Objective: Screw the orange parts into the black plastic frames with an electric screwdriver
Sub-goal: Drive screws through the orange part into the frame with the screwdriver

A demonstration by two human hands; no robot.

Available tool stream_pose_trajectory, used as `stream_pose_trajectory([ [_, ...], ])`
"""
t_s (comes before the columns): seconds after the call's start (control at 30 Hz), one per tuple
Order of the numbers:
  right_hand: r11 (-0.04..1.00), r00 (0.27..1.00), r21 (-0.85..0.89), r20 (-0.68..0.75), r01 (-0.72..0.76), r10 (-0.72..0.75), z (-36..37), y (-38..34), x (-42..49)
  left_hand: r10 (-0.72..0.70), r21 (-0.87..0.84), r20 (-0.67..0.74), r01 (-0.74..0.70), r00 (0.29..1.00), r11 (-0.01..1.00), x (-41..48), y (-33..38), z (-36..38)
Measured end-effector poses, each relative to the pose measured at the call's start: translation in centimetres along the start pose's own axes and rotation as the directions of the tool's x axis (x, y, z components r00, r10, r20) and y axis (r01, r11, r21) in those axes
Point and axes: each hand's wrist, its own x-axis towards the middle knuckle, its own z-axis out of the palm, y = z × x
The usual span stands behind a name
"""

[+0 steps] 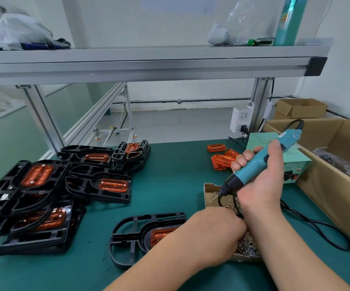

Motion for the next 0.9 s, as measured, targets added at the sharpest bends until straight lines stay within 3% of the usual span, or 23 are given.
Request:
stream_pose_trajectory([
  [0.3,0.999,0.999,0.026,-0.025,-0.033,0.033,-1.1,0.2,-0.2,0.021,0.034,0.022,-0.021,1.000,0.999,-0.1,0.1,-0.2],
  [0.5,0.999,0.998,0.007,-0.024,-0.051,0.051,-1.3,0.6,-0.3,0.013,-0.048,0.088,-0.009,0.996,0.999,0.0,-0.3,-0.4],
  [0.9,0.999,0.998,0.005,-0.025,-0.048,0.049,-1.3,0.6,-0.3,0.084,-0.036,0.018,-0.084,0.996,0.996,0.0,-0.4,-0.3],
])
